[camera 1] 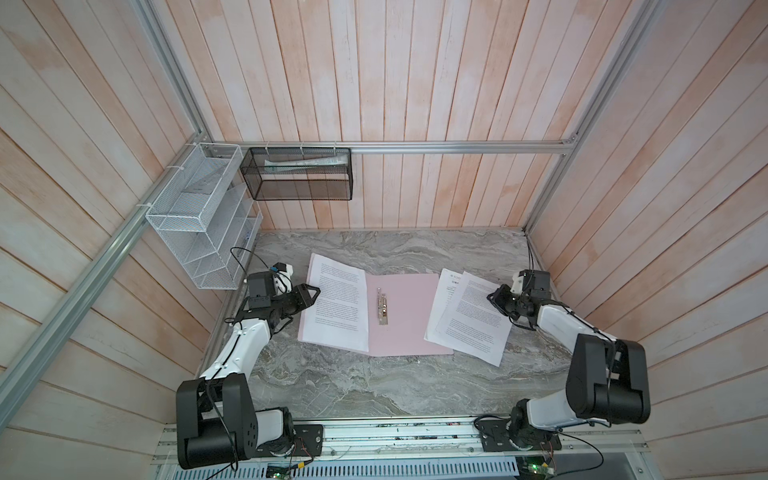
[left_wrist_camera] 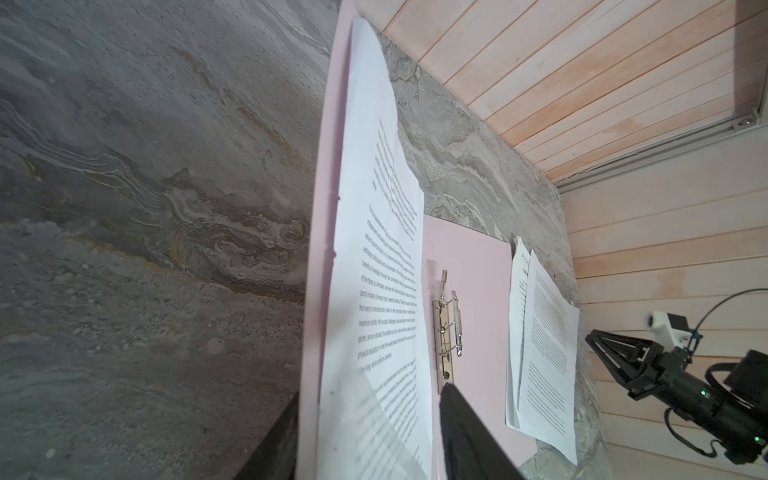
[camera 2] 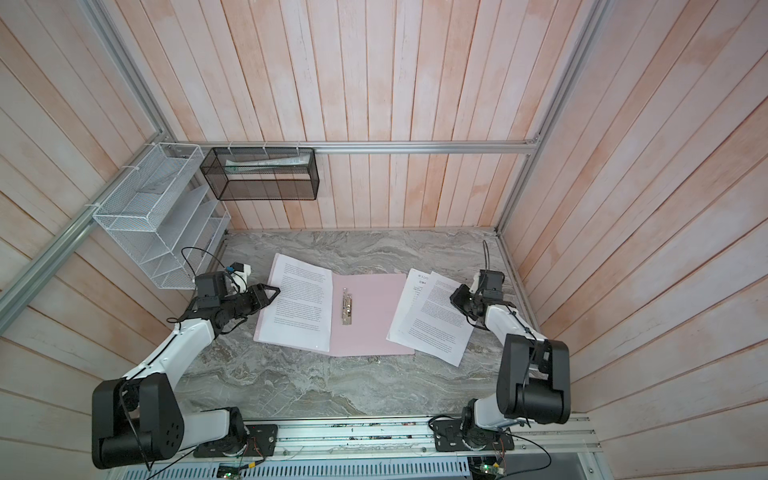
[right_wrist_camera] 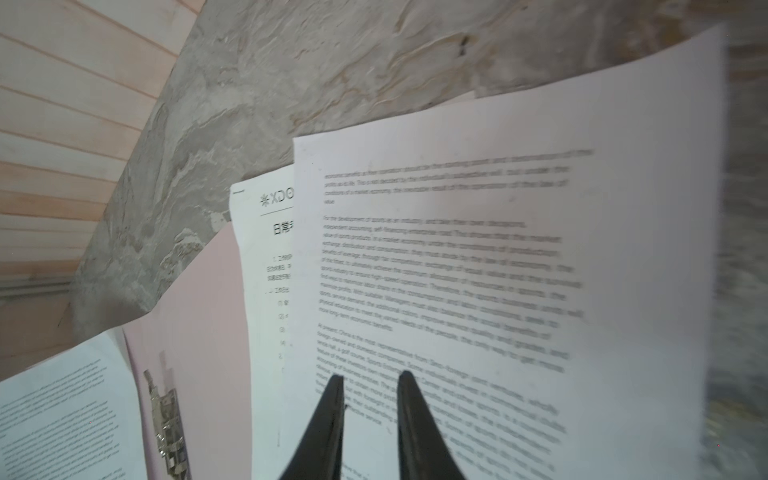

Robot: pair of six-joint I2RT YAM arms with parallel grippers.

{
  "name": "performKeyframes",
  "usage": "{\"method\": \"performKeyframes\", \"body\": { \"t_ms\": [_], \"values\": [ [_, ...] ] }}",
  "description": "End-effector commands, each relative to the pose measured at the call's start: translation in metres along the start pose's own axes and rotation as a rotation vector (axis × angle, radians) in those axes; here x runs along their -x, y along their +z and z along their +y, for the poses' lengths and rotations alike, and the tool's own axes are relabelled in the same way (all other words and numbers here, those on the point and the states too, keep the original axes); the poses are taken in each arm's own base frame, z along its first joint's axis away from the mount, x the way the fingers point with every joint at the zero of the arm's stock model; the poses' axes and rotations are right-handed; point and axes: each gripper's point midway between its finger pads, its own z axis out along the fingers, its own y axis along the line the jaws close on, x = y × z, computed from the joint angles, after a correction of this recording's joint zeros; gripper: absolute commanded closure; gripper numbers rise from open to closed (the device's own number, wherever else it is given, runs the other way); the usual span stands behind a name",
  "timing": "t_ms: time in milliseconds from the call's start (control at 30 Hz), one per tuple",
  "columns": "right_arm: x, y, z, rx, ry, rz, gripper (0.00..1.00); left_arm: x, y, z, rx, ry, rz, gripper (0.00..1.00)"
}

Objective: Put the files into the folder
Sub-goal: 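Move the right gripper to the loose white paper stack beside the folder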

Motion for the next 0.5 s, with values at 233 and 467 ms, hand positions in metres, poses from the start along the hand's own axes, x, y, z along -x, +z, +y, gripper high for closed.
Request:
{"method": "performKeyframes", "body": {
  "t_ms": [233, 467],
  "values": [
    [0.019, -0.018, -0.075, -0.116, 0.186, -0.106, 0.65, 0.006, 0.002, 0.001, -0.018, -0.019, -0.036, 0.52],
    [0.019, -0.002, -0.094, -0.141, 0.184, -0.079, 0.61, 0.007, 0.001, 0.002, -0.022, -0.030, -0.043, 0.52]
  ]
}}
